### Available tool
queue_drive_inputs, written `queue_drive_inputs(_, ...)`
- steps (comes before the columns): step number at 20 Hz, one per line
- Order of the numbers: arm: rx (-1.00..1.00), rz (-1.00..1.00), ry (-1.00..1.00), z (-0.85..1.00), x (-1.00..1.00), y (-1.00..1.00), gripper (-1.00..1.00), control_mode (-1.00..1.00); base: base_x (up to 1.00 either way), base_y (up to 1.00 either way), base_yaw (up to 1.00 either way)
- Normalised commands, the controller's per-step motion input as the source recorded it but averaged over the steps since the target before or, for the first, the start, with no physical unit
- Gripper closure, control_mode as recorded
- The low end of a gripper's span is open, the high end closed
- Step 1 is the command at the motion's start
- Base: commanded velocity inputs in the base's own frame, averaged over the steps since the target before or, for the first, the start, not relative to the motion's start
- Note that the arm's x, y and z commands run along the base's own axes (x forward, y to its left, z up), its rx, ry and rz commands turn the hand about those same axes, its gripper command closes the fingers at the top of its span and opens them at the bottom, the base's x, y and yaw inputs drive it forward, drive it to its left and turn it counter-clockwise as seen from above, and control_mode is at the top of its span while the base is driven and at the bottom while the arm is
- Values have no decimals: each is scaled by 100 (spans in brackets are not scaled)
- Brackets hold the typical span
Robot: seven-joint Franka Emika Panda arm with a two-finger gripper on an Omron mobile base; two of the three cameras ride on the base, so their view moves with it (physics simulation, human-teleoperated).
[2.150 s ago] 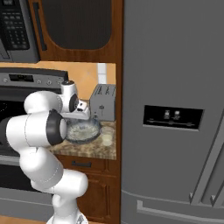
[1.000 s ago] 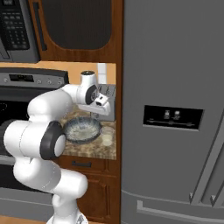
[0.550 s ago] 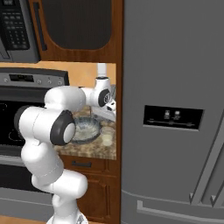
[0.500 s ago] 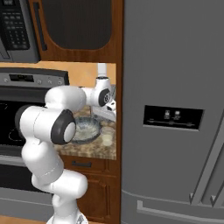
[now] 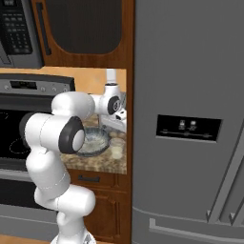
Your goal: Grab a lemon wedge from the fridge and one ice cube from the ice bowl, and put them in the glass of lemonade.
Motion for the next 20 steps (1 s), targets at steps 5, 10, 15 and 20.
queue_drive_inputs(5, 0, -3, 0, -8, 0, 5, 100, -100, 0, 0, 0)
queue_drive_inputs(10, 0, -3, 0, -1, 2, 0, 100, -100, 0, 0, 0)
queue_drive_inputs(15, 4, -4, -8, -9, -16, -18, 100, -100, 0, 0, 0)
queue_drive_inputs(20, 4, 0, -16, 0, -42, -2, 100, -100, 0, 0, 0)
